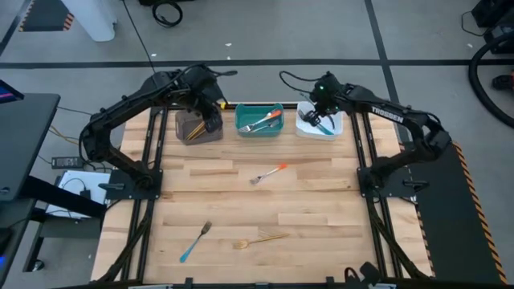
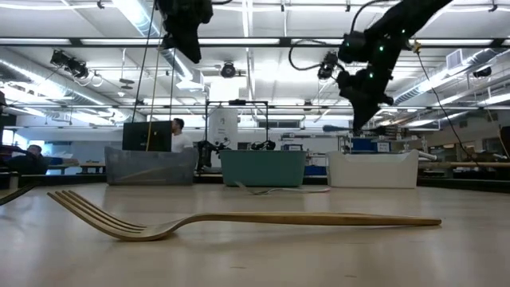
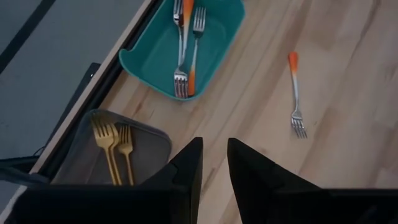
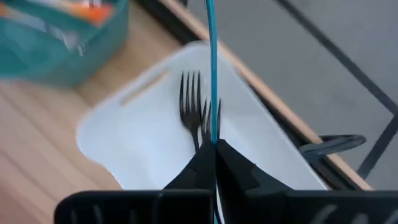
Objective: Sort silverware by color (type)
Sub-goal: Put the blue fork into the white bin, then put the orange fork into the green bin
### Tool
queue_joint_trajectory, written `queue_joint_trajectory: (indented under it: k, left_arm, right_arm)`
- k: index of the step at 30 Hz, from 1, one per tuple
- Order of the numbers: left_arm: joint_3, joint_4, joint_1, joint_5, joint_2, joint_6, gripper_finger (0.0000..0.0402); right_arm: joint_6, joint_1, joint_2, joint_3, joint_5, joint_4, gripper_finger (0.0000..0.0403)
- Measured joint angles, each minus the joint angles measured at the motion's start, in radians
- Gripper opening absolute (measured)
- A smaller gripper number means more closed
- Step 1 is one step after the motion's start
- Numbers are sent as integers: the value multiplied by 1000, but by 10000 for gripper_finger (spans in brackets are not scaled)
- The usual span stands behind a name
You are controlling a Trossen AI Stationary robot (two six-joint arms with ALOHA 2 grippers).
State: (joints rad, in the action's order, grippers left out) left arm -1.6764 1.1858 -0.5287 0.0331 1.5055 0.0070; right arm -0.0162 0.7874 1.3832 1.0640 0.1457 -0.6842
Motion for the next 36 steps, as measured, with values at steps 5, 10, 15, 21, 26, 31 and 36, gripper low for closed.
queue_joint_trajectory:
  k: [5, 10, 15, 21, 26, 31, 36]
  left_arm:
    - [0, 1, -2, 0, 0, -24, 82]
    - [0, 19, -1, 2, 0, -86, 82]
    - [0, 42, -1, -15, 0, -133, 82]
    - [23, 140, 27, -39, 0, -269, 82]
    - [145, 167, 139, -37, -14, -426, 82]
    - [268, 157, 293, -37, -14, -594, 82]
    - [358, 89, 429, -35, -14, -764, 82]
  right_arm:
    - [-79, 31, 68, -23, -12, -20, 20]
    - [-125, 42, 144, -24, 43, -36, 34]
    - [-172, 41, 171, -24, 80, -47, 50]
    - [-171, 43, 119, -24, 118, -47, 63]
    - [-168, 44, 37, -24, 123, -56, 63]
    - [-160, 44, -31, -24, 123, -56, 63]
    - [-159, 44, -73, -24, 112, -58, 62]
